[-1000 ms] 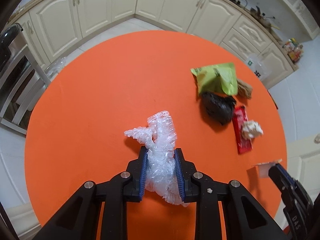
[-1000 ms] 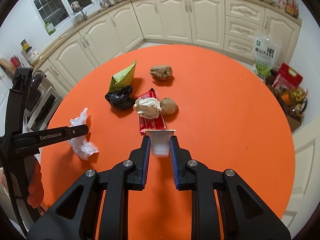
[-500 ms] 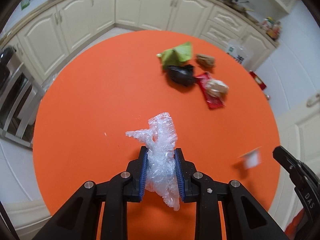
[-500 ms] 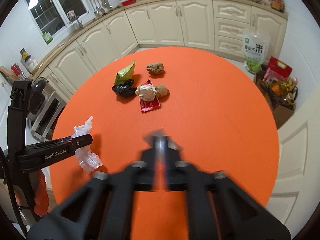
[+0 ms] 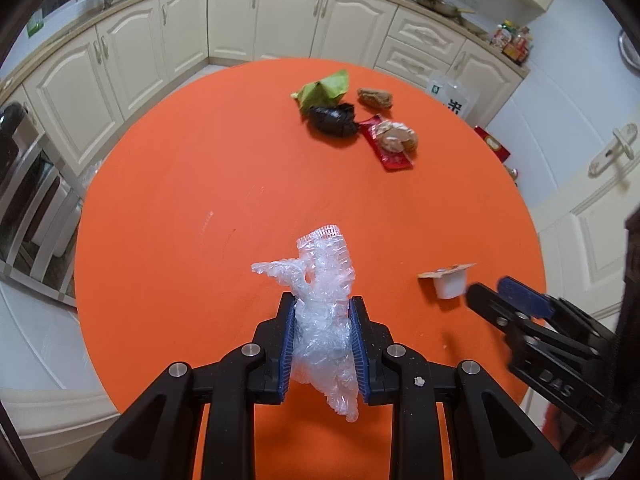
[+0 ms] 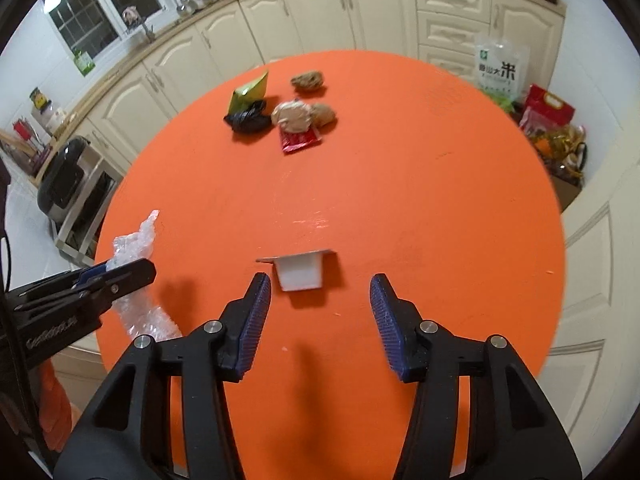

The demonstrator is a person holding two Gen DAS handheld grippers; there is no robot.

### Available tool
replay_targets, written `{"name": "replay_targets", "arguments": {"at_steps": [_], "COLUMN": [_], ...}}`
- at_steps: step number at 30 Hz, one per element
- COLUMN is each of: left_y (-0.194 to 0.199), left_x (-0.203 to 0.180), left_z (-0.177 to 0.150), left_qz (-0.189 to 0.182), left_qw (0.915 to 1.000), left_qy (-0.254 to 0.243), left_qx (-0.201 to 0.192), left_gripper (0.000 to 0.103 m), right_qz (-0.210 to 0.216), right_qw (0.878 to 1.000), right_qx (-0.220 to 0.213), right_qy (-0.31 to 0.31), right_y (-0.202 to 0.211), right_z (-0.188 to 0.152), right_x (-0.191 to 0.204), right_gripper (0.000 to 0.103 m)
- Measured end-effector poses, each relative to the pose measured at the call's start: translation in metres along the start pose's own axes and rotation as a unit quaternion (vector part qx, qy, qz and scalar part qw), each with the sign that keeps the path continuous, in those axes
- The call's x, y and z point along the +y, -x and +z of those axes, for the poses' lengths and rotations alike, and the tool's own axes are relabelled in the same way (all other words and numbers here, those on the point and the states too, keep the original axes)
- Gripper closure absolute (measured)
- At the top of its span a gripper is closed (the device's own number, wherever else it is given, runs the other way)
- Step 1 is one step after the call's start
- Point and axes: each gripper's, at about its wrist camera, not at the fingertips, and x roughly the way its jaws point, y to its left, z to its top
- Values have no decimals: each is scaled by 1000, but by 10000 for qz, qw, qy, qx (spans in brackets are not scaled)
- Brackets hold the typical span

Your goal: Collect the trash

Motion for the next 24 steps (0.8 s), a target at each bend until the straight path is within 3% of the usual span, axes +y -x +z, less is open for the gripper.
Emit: {"name": "replay_targets", "arguments": {"at_steps": [5, 6, 9, 17, 24], "left_y": [-5, -6, -12, -19, -16], "left_x": [17, 19, 27, 29, 0], "left_z": [1, 1, 4, 4, -1], "left_qz": [117, 117, 148, 111, -10], "left_qw": [9999, 9999, 9997, 9996, 9999], "left_qy": [86, 103, 167, 212, -57], "left_qx": [23, 39, 86, 132, 93], "left_gripper": [81, 81, 81, 81, 81], "right_qz": [-252, -345, -653, -424, -400], "right_qw": [9995, 9993, 9973, 9990, 9989], "right_qx": [210, 55, -45, -28, -218], "right_qy": [29, 104, 329, 126, -144], "right_y": [-36, -36, -40, -35, -3], "right_z": [6, 5, 7, 5, -6], "right_x": [14, 17, 25, 13, -9], "right_gripper": [43, 43, 56, 57, 57]}}
